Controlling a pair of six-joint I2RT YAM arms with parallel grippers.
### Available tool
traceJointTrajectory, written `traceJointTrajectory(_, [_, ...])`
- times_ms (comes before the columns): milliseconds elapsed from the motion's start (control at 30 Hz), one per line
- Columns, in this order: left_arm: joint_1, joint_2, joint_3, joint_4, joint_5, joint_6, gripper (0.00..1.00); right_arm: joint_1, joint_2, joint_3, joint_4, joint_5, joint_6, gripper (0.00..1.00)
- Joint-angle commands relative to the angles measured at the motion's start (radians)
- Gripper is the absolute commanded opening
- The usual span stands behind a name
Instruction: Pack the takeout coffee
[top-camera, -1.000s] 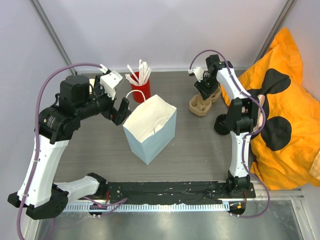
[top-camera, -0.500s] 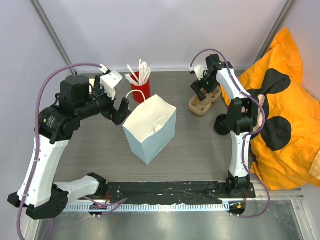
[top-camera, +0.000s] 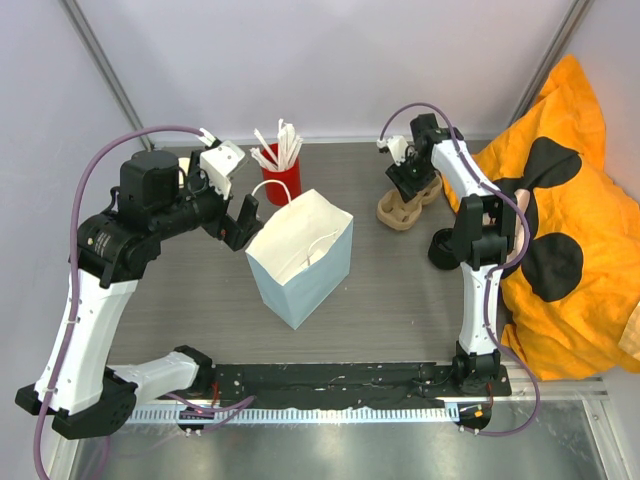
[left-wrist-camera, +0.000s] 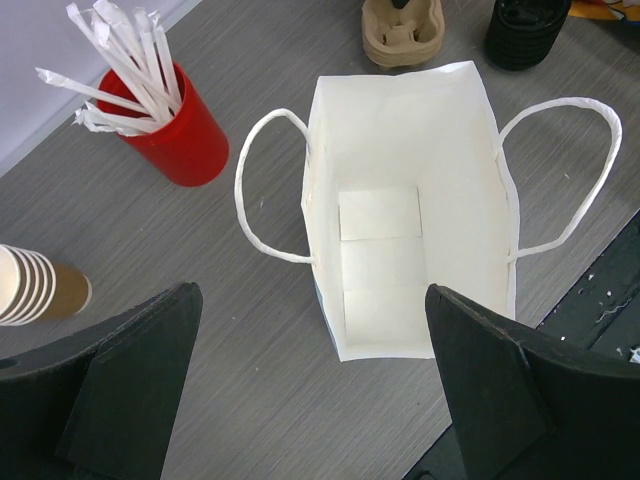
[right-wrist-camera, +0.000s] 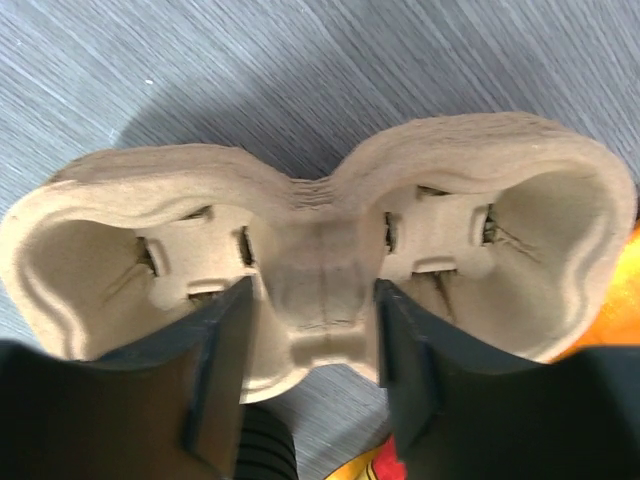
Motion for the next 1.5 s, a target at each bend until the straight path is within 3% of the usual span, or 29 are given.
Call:
traceJointTrajectory(0, [0.004, -0.015, 0.005, 0.015, 0.015, 0.000, 1.00, 0.004, -0.034, -0.003, 0.017, -0.022, 0.001, 0.52])
traceJointTrajectory(300, [0.004, -0.018, -0.002, 0.015, 0.015, -0.002, 1.00, -0.001, -0.060, 0.003, 0.017, -0.019, 0.001, 0.43])
traceJointTrajectory(1067, [0.006, -0.025, -0.014, 0.019, 0.021, -0.004, 1.00, -0.002, -0.123, 0.081, -0.015, -0.025, 0.007, 0.44])
traceJointTrajectory(1467, [0.007, -0.038, -0.016, 0.016, 0.021, -0.002, 1.00, -0.016, -0.062, 0.060, -0.016, -0.085, 0.066, 0.45])
